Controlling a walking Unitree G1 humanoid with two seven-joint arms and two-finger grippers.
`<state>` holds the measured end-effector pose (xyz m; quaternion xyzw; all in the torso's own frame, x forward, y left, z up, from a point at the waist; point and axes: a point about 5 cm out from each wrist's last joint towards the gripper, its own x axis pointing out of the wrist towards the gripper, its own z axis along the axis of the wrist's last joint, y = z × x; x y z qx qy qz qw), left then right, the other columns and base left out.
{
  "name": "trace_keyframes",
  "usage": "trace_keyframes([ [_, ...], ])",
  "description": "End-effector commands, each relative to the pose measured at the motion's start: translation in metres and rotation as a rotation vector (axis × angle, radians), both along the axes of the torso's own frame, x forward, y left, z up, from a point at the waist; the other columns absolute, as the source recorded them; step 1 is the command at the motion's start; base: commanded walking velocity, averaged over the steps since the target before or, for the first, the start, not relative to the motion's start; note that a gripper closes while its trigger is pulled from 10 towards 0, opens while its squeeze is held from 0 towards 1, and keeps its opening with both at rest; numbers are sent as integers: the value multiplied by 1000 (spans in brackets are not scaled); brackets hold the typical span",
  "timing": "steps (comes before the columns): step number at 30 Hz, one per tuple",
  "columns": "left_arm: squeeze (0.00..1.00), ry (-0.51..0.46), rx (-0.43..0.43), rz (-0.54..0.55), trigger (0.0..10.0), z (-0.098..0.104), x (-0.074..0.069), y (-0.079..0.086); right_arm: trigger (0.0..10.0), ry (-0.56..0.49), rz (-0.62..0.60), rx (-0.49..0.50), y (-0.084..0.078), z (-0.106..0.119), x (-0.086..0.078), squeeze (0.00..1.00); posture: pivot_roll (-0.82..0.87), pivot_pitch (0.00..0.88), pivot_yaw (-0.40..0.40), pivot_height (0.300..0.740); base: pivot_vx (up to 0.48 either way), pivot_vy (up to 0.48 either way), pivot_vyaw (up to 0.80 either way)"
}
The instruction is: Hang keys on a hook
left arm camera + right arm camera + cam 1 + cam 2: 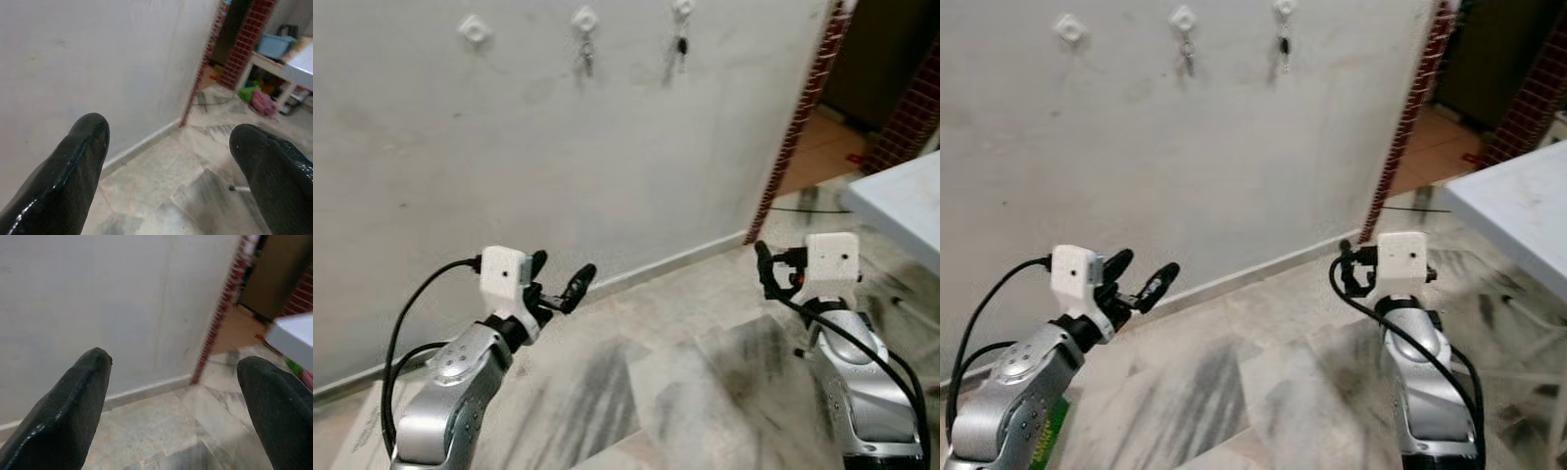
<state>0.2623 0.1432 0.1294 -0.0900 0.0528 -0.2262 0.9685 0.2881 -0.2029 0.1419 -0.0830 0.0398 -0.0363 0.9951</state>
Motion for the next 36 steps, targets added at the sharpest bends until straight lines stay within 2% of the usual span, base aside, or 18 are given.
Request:
trace_keyframes([
  [1, 0, -7, -5, -34, 10000, 3, 1, -7, 10000, 10, -28, -10, -7, 0, -2, 0, -24, 63, 27, 740, 0, 0, -781],
  [18, 0, -17, -10, -52, 10000, 5, 4, -8, 10000, 12, -31, -15, -7, 2, -1, 0, -32, 70, 25, 740, 0, -34, -762],
  [36, 0, -14, -19, -59, 10000, 5, 4, -8, 10000, 12, -32, -19, -8, 1, -2, 0, -34, 75, 28, 740, 0, -439, 0],
])
